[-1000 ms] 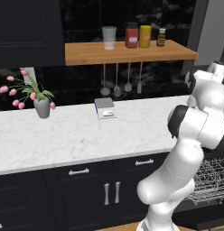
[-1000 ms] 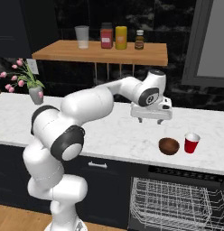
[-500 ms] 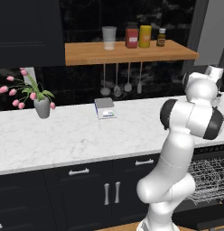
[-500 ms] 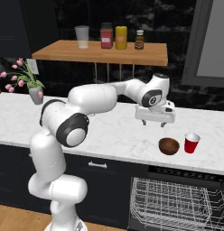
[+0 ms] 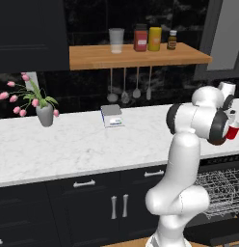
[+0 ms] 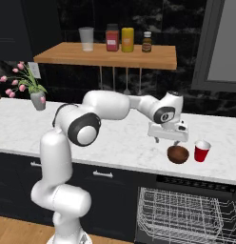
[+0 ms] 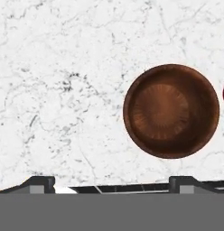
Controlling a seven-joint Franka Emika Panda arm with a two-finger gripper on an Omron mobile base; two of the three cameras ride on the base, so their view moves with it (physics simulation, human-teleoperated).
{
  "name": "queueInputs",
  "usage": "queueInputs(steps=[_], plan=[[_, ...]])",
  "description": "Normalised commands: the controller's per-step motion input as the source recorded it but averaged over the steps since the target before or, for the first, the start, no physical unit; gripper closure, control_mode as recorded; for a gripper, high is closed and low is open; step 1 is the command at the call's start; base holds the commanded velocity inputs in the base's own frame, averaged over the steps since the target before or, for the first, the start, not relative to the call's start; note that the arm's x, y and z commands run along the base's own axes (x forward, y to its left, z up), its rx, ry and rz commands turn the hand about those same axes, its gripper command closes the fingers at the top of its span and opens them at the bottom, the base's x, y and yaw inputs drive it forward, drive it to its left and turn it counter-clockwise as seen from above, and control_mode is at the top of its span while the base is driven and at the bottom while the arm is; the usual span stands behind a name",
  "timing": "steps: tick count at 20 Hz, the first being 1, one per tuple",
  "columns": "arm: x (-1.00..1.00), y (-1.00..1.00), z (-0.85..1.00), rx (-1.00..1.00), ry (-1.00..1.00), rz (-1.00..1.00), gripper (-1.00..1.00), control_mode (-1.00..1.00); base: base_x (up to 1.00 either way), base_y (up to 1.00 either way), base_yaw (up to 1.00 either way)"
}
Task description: Pick up the cup and bowl from the counter, place them in the dishwasher, and close the dishwasher door.
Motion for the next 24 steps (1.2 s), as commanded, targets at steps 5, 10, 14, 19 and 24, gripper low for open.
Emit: queueInputs(steps=[5,10,14,19,24], plan=[[0.03,-0.07,-0.38,0.0,0.0,-0.01,-1.0,-1.0,0.0,0.0,0.0],[0.21,-0.01,-0.17,0.0,0.0,0.0,-1.0,-1.0,0.0,0.0,0.0],[0.25,-0.11,-0.19,0.0,0.0,0.0,-1.0,-1.0,0.0,0.0,0.0],[0.18,-0.24,-0.23,0.0,0.0,0.0,-1.0,-1.0,0.0,0.0,0.0],[0.13,-0.18,-0.25,0.0,0.0,0.0,-1.0,-1.0,0.0,0.0,0.0]])
